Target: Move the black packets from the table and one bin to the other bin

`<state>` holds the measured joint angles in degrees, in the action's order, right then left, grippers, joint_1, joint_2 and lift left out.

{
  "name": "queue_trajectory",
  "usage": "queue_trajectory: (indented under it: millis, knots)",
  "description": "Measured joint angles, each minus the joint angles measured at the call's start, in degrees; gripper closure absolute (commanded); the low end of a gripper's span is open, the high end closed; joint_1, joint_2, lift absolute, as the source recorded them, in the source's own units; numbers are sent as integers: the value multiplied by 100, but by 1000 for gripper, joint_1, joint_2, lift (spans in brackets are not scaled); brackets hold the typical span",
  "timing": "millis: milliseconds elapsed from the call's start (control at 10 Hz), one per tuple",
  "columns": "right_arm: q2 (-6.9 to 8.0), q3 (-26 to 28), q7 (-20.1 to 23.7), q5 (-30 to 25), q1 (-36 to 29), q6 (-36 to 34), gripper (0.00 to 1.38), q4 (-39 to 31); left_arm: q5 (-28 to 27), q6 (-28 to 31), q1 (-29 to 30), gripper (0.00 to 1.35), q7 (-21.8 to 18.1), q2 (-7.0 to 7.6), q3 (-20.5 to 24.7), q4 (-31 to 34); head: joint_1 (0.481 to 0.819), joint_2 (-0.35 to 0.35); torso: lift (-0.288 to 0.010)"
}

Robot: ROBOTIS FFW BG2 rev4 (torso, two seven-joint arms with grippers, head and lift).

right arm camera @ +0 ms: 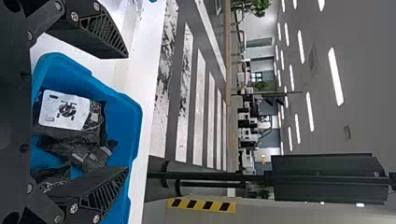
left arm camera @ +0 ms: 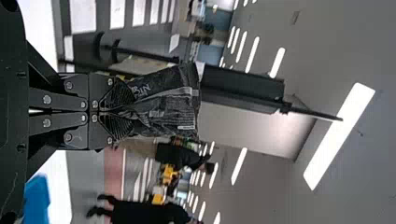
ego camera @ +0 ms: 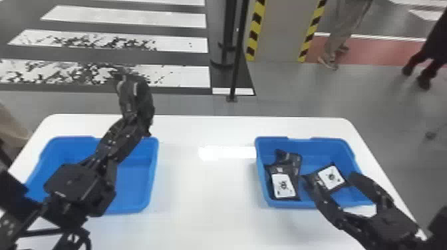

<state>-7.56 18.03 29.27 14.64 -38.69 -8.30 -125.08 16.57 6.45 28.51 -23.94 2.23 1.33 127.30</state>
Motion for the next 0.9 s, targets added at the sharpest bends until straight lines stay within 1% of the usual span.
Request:
queue_trajectory:
  millis: [100,200,300,400,500,600,800,900]
  knots:
    - [0,1,0,-71,33,-34,174,-57,167,6,53,1211,-78,105,-349,-42,695,-229,-110]
    - [0,2,0,-165,76,-89,174,-130,285,-55,70,1211,-110,208,-641,-70,695,-252,-110]
    - [0,3,3,-221,104,-115,174,-168,331,-150,44,1211,-131,262,-784,-98,695,-278,-110]
    - [0,11,1,-238,126,-166,168,-210,345,-237,32,1211,-137,275,-825,-115,695,-284,-110]
    - [-22,20,9,-238,188,-358,168,-302,350,-259,27,1211,-137,277,-840,-128,695,-283,-110]
    - [-80,23,61,-183,325,-636,168,-416,329,-292,2,1211,-135,278,-850,-190,695,-279,-110]
    - [-221,25,180,80,649,-1204,167,-724,131,-494,-80,1211,-127,247,-796,-424,695,-246,-110]
    - [-312,20,404,202,903,-1558,168,-850,-7,-621,-109,1211,-127,227,-745,-536,695,-217,-110]
